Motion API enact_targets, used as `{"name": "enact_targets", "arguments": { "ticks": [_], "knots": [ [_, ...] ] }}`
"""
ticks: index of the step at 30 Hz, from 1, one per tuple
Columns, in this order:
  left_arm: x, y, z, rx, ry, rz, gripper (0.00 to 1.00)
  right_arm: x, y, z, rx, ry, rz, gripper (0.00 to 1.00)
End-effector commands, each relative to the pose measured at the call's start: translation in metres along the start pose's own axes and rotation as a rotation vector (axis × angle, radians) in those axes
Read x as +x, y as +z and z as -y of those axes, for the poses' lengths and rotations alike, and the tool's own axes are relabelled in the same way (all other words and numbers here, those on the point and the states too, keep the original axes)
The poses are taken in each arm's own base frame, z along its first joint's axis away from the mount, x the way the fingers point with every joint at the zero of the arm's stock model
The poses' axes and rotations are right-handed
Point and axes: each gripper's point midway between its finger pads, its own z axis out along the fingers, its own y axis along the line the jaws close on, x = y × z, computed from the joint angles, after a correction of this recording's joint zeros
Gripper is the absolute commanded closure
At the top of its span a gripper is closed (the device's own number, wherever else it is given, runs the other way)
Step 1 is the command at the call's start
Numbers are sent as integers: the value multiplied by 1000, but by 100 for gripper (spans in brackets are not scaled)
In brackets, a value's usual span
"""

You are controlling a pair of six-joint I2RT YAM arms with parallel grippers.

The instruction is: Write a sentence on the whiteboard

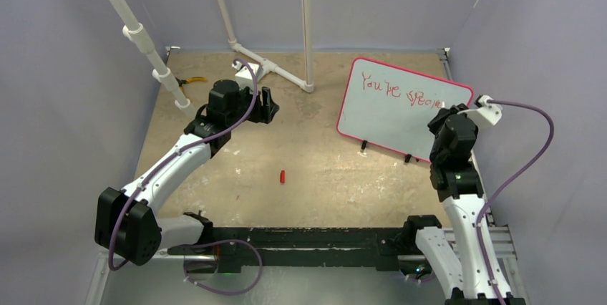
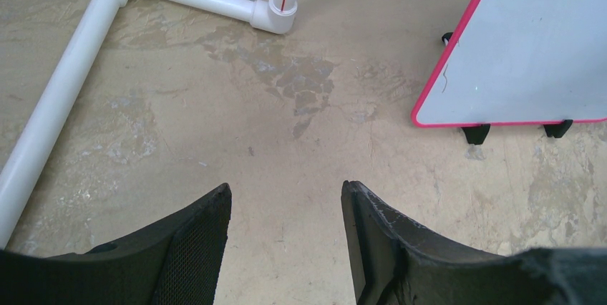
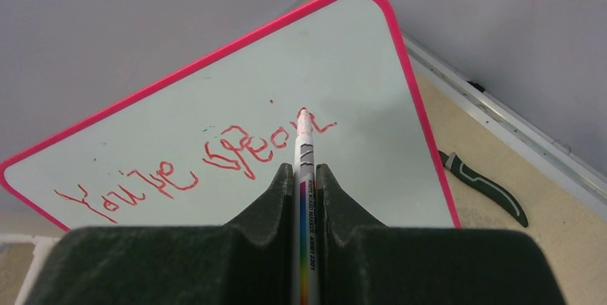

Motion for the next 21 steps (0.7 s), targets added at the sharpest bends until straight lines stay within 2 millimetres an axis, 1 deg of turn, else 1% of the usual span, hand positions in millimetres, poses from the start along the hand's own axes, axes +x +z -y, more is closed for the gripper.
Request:
{"name": "enact_targets", "arguments": {
  "ticks": [1,9,12,19,21],
  "knots": [
    [-12,-4,2,9,-11,53,43,-13,1,-10,-35,-10,18,100],
    [-14,-5,3,12,-11,57,43,-15,5,-10,-26,-13,21,100],
    [-14,-5,3,13,-10,58,43,-20,5,-8,-14,-9,36,100],
    [-14,-5,3,14,-11,57,43,-29,11,-13,-10,-4,67,100],
    [-13,-5,3,13,-11,56,43,-35,14,-8,12,1,85,100]
  ]
}}
